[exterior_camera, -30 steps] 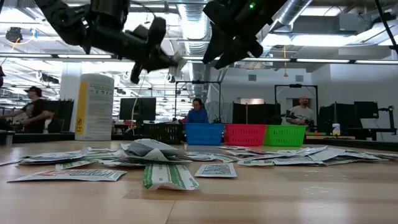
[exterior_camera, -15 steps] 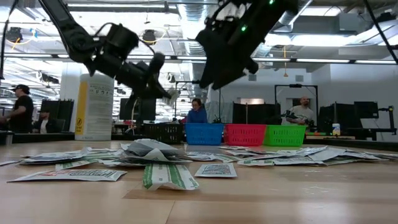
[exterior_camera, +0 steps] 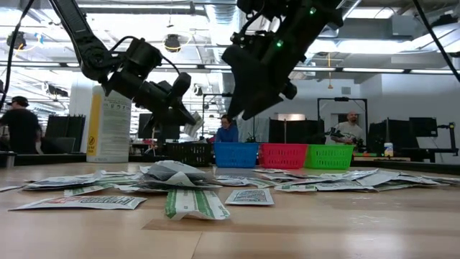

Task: Pick & Place First Aid Supplies
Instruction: Put the green bandage pack in the black bin

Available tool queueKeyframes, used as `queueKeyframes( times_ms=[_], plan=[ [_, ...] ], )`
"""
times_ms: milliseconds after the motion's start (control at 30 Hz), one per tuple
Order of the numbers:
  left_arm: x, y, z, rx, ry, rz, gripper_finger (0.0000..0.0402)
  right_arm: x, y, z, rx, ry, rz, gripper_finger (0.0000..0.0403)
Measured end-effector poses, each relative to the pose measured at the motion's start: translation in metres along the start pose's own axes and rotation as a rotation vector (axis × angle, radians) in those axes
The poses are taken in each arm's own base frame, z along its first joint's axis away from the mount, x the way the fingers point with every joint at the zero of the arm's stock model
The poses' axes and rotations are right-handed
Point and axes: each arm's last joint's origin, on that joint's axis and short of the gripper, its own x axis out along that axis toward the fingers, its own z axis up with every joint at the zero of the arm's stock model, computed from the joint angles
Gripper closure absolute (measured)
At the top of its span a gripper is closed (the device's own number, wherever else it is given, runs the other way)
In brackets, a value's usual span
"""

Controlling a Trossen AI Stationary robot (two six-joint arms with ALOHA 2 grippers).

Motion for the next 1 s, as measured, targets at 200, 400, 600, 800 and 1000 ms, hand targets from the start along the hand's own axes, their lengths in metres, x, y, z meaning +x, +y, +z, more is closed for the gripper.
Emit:
queueKeyframes(
  times_ms=[200, 400, 600, 800, 1000],
  plan=[
    [0.0, -0.001, -0.001, 0.059, 0.017, -0.028, 0.0305, 0.0, 0.0, 0.0, 0.0, -0.002, 0.0, 0.0171],
    [0.0, -0.002, -0.001, 0.062, 0.017, -0.029, 0.0268, 0.0, 0.0, 0.0, 0.002, -0.005, 0.001, 0.0171],
    [0.0, -0.001, 0.001, 0.08, 0.008, -0.032, 0.0252, 0.0, 0.0, 0.0, 0.002, -0.004, 0.002, 0.0171],
    [-0.005, -0.009, 0.006, 0.204, -0.022, -0.067, 0.0257, 0.0, 0.001, 0.0, 0.001, -0.004, 0.003, 0.0171],
    [-0.023, -0.032, 0.013, 0.376, -0.062, -0.202, 0.0263, 0.0, 0.0, 0.0, -0.009, 0.0, 0.002, 0.0171]
  ],
)
